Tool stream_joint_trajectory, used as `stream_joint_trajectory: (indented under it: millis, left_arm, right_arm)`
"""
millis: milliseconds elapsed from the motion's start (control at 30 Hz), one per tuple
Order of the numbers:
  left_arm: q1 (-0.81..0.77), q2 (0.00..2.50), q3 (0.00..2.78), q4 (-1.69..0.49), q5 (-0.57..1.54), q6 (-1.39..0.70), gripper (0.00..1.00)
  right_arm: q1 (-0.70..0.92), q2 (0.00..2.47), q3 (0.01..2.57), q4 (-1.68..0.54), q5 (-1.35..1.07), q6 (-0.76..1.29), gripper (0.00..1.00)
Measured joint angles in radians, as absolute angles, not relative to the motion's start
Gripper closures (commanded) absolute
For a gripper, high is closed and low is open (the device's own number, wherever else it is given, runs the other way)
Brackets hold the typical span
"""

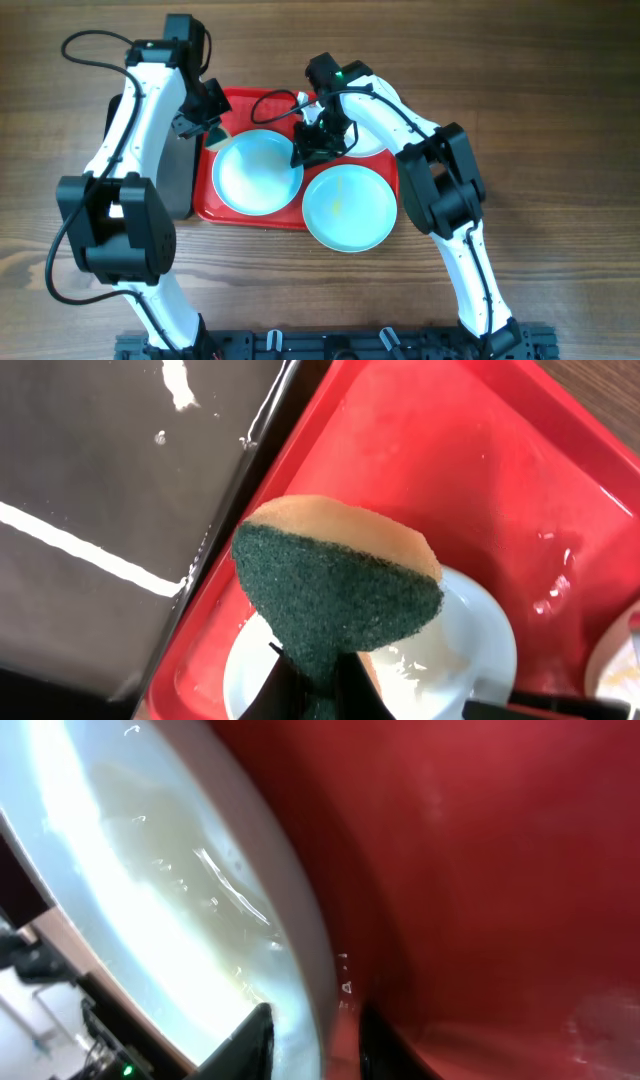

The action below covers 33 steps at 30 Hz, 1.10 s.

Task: Clean dirty plates on tray and stack at the side
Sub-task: 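Lift the cleaned plate off the red tray with the right gripper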

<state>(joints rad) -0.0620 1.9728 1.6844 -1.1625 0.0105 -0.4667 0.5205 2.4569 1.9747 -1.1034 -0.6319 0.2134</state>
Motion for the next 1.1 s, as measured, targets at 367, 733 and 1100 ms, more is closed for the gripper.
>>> stream_joint_trajectory:
  millis: [367,733,1100]
  left_arm:
    - [-0.037,1.973,1.695,-1.17,0.036,-0.42,0.96]
    - [-0.037,1.973,1.695,-1.17,0.036,-0.42,0.96]
    - [-0.019,1.973,1.695,-1.17,0.027,-0.42,0.96]
  right_arm:
    - [0.532,2.445,1.955,-1.103,-0.574,0.329,0.96]
    - [0.604,2.418,1.935,-1.004,-0.45,0.453,0.96]
    - [0.616,2.292,1.9,-1.021,-0.118,0.448,0.96]
